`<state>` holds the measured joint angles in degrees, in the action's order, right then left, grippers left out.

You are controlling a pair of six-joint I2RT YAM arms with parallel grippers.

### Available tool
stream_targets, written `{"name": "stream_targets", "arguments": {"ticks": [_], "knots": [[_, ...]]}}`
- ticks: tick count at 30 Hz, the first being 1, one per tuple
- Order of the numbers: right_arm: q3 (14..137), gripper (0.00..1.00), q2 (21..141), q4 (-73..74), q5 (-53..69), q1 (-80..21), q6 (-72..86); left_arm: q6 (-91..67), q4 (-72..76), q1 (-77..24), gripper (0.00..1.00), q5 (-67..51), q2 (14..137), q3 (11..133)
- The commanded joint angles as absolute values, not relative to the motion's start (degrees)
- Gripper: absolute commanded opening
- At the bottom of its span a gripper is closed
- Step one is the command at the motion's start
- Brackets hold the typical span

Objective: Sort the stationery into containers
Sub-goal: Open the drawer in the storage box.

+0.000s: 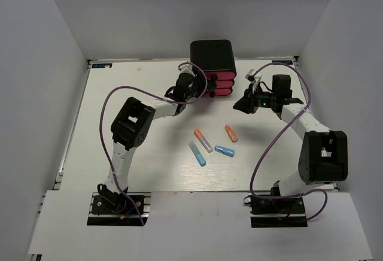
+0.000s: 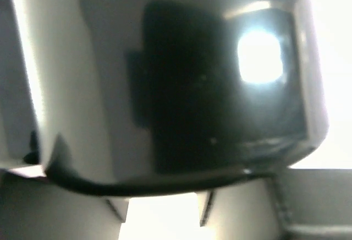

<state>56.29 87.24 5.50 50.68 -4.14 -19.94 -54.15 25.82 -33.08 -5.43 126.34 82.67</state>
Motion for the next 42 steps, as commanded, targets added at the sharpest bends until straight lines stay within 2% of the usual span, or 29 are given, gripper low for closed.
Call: {"name": "stream_targets", "arguments": {"ticks": [1,6,7,24,26,28,29,30,33,38,42], "knots": [[55.99,0.28,85.69,4.22,50.98,-4.04,-20.13,-55.37,27.60,-32.87,0.50,-4.48,127.27,85.08],[56.07,0.28,85.69,4.04,50.98,-4.13,-20.21,-55.37,29.70,-32.87,0.32,-5.01,127.27,84.03],[56.07,0.28,85.61,4.30,51.06,-4.04,-20.48,-55.37,30.23,-32.87,0.31,-5.62,127.27,83.24],[56.42,0.33,85.87,6.68,52.38,-4.13,-23.03,-53.61,36.47,-34.45,0.28,-11.95,113.65,63.29],[56.42,0.36,86.04,7.21,52.64,-4.13,-23.64,-53.09,36.47,-34.98,0.29,-12.48,112.59,62.23],[56.34,0.41,85.78,7.64,52.65,-4.04,-24.51,-53.09,36.47,-34.98,0.35,-12.48,112.59,61.70],[56.34,0.43,85.61,7.91,52.65,-4.04,-24.61,-53.09,36.47,-34.98,0.40,-12.48,112.59,61.70],[56.34,0.46,85.69,8.08,52.73,-4.30,-24.96,-53.09,36.47,-34.98,0.50,-12.48,112.59,61.70],[56.42,0.49,85.52,9.57,52.47,-4.30,-26.54,-52.39,36.47,-34.98,0.64,-13.01,112.07,61.70],[56.25,0.53,85.52,14.58,51.77,-4.57,-32.76,-48.70,33.76,-34.98,0.73,-13.62,107.76,60.47],[55.20,0.55,85.52,16.96,48.44,-4.83,-34.54,-45.71,30.95,-34.98,0.74,-14.15,102.14,56.87]]}}
